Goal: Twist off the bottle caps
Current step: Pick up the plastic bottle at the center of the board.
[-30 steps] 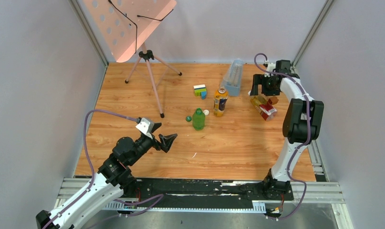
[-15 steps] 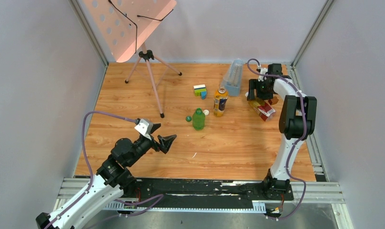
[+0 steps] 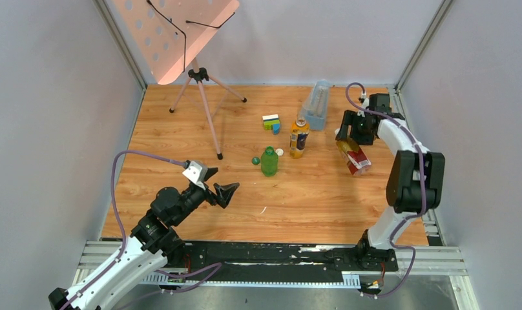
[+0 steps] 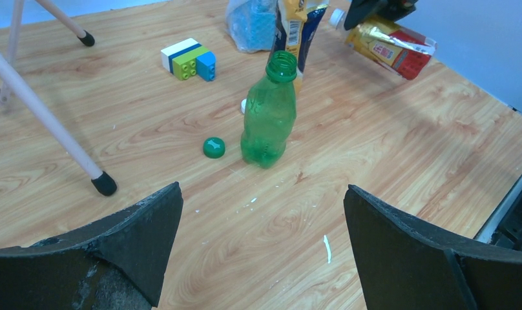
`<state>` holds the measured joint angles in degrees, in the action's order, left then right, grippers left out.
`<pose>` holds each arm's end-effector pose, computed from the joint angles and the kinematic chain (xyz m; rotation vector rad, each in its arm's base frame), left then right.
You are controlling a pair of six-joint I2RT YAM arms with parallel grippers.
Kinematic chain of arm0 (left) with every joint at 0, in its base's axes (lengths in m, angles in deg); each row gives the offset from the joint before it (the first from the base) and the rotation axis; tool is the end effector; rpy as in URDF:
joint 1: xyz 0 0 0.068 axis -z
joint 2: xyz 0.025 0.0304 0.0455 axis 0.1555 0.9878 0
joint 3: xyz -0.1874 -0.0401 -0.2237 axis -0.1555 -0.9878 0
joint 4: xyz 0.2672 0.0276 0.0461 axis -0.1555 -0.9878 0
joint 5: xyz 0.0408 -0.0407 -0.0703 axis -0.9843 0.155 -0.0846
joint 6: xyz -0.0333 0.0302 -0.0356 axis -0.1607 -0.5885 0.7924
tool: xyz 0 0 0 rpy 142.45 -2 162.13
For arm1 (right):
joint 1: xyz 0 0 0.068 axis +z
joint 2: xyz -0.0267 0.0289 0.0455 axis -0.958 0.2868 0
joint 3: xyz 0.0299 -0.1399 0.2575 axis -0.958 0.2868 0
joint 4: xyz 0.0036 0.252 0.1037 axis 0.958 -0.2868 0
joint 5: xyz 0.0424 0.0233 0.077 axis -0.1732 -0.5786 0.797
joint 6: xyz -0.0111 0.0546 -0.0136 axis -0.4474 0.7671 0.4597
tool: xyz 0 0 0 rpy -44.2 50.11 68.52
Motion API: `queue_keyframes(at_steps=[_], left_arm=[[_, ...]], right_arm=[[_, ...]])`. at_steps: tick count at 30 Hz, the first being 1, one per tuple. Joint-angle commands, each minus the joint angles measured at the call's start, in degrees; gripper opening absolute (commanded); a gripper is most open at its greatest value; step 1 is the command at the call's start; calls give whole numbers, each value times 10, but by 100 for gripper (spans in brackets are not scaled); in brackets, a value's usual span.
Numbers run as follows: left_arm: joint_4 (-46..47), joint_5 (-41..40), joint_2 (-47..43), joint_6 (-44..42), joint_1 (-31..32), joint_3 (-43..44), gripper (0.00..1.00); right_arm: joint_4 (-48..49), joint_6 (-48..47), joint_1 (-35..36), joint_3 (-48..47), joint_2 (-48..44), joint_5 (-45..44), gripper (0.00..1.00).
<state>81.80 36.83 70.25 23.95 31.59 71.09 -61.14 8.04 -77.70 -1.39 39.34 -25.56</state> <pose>0.0934 -0.0792 0.2512 0.3929 1.6144 -0.7061 0.3941 -0.0197 0.2249 0.1060 2.6309 0.3413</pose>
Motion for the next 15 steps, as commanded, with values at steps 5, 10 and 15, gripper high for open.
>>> queue_keyframes(at_steps=[5,10,15], left_arm=[[62,27,10,24,1,28,100],[146,81,51,71,2,40,100],[292,161,150,165,3,71,100]], right_arm=[[71,163,6,115,-281,79,39],[156,287,70,194,-469,118,38],[217,352,215,203,-527,78,37]])
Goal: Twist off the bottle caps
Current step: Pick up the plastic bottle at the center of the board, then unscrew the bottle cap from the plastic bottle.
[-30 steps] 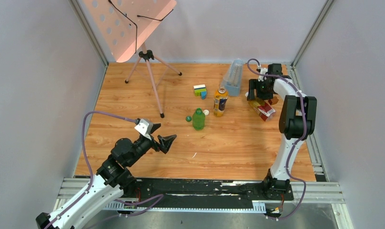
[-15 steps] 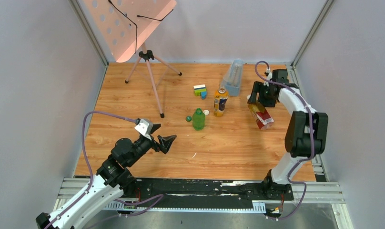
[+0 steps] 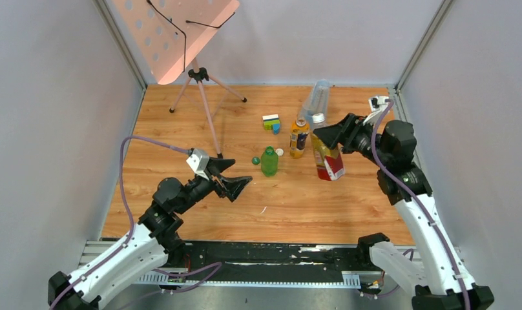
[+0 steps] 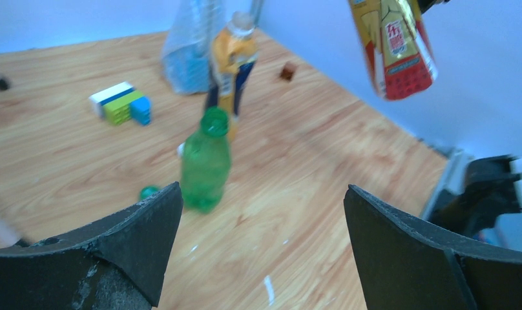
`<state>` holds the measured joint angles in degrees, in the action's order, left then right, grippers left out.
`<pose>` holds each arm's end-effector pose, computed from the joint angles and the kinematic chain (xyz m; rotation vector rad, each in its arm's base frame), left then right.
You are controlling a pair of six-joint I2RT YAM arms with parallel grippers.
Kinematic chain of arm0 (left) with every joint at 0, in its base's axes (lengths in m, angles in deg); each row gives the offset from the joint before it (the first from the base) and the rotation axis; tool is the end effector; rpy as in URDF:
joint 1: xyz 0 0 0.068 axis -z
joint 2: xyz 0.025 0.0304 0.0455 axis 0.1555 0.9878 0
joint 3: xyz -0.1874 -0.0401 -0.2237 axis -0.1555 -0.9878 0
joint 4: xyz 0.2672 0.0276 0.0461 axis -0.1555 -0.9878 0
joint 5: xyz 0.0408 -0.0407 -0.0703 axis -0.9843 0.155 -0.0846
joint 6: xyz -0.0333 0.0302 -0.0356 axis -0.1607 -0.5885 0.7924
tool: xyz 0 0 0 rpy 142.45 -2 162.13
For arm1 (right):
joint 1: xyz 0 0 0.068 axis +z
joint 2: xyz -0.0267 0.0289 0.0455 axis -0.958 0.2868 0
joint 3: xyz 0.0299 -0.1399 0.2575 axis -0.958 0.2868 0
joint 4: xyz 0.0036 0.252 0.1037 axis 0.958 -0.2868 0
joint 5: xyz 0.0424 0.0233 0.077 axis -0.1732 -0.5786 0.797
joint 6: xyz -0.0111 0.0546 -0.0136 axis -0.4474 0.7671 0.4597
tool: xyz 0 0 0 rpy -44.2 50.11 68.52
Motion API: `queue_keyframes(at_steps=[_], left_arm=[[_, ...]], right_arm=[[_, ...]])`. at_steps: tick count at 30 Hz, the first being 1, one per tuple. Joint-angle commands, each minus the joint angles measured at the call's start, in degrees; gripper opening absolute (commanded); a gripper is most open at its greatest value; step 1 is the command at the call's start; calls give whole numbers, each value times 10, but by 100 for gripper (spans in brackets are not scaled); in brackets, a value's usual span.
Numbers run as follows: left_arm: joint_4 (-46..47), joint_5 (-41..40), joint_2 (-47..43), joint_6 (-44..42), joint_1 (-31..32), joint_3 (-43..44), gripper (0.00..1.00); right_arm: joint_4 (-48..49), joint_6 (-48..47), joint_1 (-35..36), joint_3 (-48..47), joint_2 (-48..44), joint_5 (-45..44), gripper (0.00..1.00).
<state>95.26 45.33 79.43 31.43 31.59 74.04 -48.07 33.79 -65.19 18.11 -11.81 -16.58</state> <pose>0.1058 -0.0977 0.2793 0.3924 1.5152 -0.9507 0.1987 0.0450 0.3835 0.0656 1.9307 0.8380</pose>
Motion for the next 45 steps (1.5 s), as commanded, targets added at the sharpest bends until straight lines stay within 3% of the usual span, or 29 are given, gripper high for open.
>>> queue_keyframes(at_steps=[1,4,7,11,20,26,28,33,36,40,45], left_arm=[[201,88,91,102,5,46,100],[230,58,142,123,47,77,100],[255,-39,180,108,106,88,100],[263,-119,205,84,165,95,100],[266,-227,249,72,198,96,100],[257,-230,301,46,207,130,99],[258,-235,307,43,207,129,96],[243,-235,299,8,207,120,64],[214,-227,287,-15,207,114,47],[122,-207,268,-88,207,123,36],[-60,-203,246,-157,207,155,32]], right_arm=[[93,102,127,6,-16,-40,37],[137,122,226,22,-14,-141,36],[175,130,310,32,-5,-246,35],[218,126,382,31,18,-349,34],[267,125,466,17,57,-441,35],[298,124,500,23,65,-471,36],[309,126,503,31,60,-466,36],[310,144,503,56,38,-425,40],[307,128,502,76,22,-399,53],[239,98,483,81,1,-375,79],[133,86,394,83,-36,-261,81]])
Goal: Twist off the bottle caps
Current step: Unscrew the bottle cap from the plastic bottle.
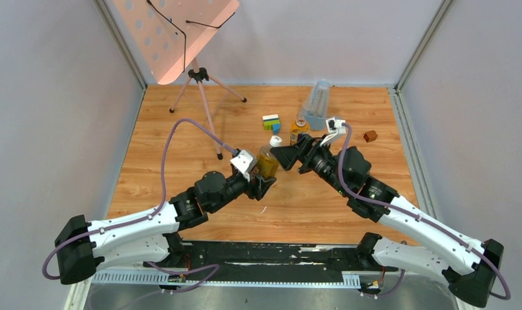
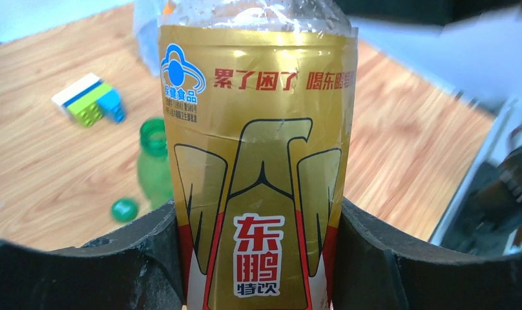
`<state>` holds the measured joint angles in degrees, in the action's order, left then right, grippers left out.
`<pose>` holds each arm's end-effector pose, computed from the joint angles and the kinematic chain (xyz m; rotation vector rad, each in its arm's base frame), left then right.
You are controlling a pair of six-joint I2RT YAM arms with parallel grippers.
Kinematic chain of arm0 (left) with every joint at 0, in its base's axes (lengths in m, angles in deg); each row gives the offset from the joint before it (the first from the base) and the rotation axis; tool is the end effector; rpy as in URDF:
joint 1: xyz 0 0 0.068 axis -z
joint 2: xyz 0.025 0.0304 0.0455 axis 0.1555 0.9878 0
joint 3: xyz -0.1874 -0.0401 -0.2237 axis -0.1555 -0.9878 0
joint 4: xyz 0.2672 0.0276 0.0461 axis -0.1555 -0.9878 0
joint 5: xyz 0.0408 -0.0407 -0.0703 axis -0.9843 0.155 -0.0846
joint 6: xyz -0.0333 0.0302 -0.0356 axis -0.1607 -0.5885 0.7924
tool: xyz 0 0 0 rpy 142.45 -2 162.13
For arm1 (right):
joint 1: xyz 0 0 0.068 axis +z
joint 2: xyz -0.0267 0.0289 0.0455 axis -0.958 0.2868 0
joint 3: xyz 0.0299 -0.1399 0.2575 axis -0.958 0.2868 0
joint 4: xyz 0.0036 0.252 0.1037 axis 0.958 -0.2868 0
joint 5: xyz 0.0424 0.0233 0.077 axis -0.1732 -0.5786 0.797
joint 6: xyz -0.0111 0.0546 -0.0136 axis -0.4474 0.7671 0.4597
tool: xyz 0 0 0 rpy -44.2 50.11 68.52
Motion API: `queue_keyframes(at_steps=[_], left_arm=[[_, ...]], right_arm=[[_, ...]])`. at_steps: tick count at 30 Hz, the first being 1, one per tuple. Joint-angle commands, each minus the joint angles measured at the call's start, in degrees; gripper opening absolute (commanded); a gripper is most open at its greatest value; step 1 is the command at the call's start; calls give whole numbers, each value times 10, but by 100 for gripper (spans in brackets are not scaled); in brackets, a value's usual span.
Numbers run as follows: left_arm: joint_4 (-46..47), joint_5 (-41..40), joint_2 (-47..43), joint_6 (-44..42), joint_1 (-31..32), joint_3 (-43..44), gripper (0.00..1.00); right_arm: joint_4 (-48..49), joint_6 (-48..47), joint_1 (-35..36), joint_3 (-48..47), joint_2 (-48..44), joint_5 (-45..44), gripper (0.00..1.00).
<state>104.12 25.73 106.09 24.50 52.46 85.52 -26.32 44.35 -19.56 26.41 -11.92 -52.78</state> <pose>0.1163 -0.1959 0.2962 0.5265 1.5793 -0.8431 0.1360 0.1708 0.3721 -0.0288 1.7464 1.0648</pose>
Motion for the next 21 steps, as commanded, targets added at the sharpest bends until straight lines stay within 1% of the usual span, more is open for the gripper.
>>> queue_keyframes(at_steps=[1,2,3,6,8,10,14,15,20,21], left_arm=[[-168,-5,-24,-106,-1,44,33],[-210,3,-29,-117,-1,53,33],[-229,7,-31,-135,-1,63,33],[-304,52,-35,-185,-1,76,35],[-337,74,-33,-216,-1,85,36],[-364,90,-29,-240,-1,95,36],[-387,112,-16,-270,-1,108,37],[-386,112,-11,-275,-1,111,37],[-378,112,-2,-286,-1,119,37],[-376,122,0,-288,-1,120,37]], right_arm=[[-94,-17,-94,4,-44,172,80],[-96,-18,-125,8,-51,210,79],[-98,-18,-155,10,-56,262,78],[-113,-17,-230,6,-51,406,77],[-123,-27,-261,-5,-35,485,72],[-138,-39,-266,-15,-17,536,66],[-141,-47,-265,-20,19,606,55],[-143,-50,-265,-19,25,613,55],[-153,-67,-264,-7,36,611,51],[-154,-70,-264,-5,37,609,49]])
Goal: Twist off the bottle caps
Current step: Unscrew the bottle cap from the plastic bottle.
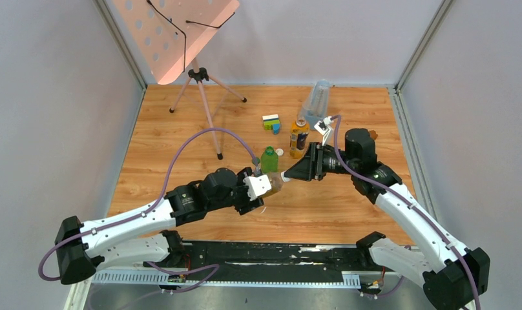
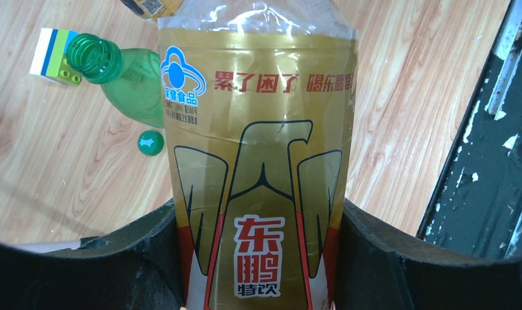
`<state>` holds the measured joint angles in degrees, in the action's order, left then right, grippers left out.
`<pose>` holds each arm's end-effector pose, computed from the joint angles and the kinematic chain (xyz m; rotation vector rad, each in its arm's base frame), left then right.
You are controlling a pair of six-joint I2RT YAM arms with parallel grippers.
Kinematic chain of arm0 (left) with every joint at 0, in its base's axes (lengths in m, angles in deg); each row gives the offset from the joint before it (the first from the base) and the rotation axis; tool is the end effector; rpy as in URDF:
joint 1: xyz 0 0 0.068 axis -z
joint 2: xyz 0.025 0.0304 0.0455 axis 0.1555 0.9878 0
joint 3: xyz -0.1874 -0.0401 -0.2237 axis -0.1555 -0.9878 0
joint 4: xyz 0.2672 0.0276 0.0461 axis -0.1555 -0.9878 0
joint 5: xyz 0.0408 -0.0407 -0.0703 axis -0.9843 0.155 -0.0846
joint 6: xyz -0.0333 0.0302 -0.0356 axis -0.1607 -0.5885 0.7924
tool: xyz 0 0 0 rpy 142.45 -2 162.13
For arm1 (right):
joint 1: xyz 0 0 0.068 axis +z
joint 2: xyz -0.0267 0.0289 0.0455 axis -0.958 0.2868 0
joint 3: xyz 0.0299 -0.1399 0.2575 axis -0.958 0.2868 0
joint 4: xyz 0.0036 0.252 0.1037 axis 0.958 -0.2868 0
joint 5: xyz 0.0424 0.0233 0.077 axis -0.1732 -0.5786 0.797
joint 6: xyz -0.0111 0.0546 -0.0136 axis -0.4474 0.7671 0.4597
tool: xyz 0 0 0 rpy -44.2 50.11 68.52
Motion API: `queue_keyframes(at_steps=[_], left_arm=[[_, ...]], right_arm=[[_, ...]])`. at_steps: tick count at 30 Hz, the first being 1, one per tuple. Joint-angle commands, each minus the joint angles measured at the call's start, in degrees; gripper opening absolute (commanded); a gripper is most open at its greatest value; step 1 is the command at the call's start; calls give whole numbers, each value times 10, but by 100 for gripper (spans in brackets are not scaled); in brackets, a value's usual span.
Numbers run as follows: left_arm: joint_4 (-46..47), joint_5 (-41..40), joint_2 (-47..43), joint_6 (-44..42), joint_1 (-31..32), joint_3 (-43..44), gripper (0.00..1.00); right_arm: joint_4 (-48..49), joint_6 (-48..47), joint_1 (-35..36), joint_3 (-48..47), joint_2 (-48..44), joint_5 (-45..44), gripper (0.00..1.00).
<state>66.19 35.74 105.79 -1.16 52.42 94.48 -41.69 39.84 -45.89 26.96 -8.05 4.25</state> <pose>0.1046 -0.1890 0.2831 1.2686 1.7188 -0.4813 0.1796 0.1254 0.3295 -0.4100 2.1240 1.4495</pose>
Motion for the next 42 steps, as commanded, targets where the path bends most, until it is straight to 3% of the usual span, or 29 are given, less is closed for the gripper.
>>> queue_keyframes(at_steps=[1,10,16,19,23,25,29,32,34,42], left_arm=[[5,24,3,-33,-1,30,37],[13,42,11,-38,-1,32,36],[19,40,11,-36,-1,30,35],[16,37,10,-37,-1,30,35],[12,33,10,-35,-1,29,35],[10,30,9,-33,-1,27,34],[1,28,4,-34,-1,26,33],[-6,25,-1,-35,-1,23,33],[-8,25,-7,-37,-1,21,33],[-6,30,-12,-37,-1,17,33]], right_arm=[[-1,-27,-1,-9,0,40,44],[-16,-54,2,-14,28,44,42],[-29,-68,4,-15,40,28,50],[-31,-71,4,-12,36,21,43],[-31,-78,3,-13,36,29,23],[-31,-88,3,-15,37,45,29],[-33,-103,3,-16,31,57,54],[-36,-106,3,-16,23,49,57],[-37,-105,2,-18,24,48,54],[-38,-105,3,-20,30,52,20]])
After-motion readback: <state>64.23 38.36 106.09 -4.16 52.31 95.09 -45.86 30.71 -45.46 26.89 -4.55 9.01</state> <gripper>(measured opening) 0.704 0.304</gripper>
